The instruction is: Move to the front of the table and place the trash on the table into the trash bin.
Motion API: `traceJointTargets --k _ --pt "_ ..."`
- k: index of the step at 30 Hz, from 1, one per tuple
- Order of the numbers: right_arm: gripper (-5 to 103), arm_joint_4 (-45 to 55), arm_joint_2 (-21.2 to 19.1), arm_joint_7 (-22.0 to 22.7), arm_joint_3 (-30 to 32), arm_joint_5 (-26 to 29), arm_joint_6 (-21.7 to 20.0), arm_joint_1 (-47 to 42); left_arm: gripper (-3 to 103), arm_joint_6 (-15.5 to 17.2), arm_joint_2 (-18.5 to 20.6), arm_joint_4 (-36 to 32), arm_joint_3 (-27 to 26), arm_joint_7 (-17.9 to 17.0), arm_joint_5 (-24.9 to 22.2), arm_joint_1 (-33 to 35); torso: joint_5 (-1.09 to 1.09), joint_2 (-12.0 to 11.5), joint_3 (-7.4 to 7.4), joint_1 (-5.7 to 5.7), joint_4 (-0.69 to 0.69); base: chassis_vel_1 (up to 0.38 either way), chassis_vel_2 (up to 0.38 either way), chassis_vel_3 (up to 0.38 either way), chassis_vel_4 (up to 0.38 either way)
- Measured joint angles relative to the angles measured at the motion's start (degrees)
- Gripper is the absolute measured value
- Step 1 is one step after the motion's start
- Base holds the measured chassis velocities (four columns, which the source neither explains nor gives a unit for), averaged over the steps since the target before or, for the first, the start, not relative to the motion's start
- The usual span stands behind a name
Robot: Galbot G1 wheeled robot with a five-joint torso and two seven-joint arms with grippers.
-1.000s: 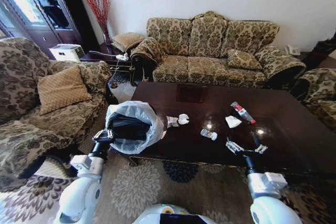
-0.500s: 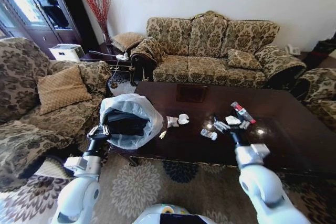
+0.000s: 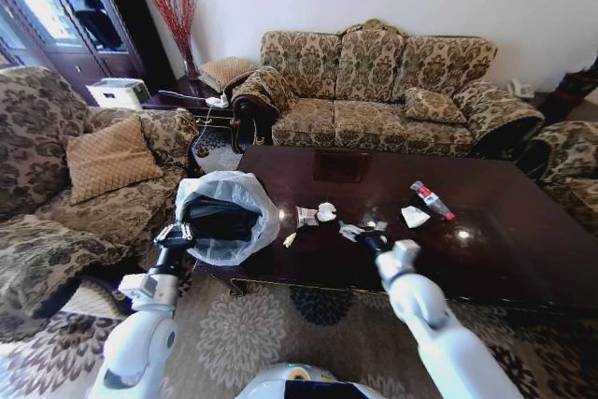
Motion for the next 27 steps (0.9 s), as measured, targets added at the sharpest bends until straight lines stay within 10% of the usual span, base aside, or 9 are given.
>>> traceJointTargets --k 17,27 --pt "103 -26.7 8.2 1.6 -16.9 -1.2 3.0 20.5 1 0.4 -0.5 -0.1 -0.1 0.5 -1.0 -1.0 -0.01 0.0 -0.01 0.0 -0.03 0.0 0.0 0.0 0.0" --pt "74 -34.6 11.1 -0.8 -17.5 -4.3 4.2 22.6 1 0.2 -0.9 -1.1 -0.6 0.5 -0.9 0.5 0.02 0.0 -0.01 -0.01 -0.01 0.0 0.0 0.0 0.0"
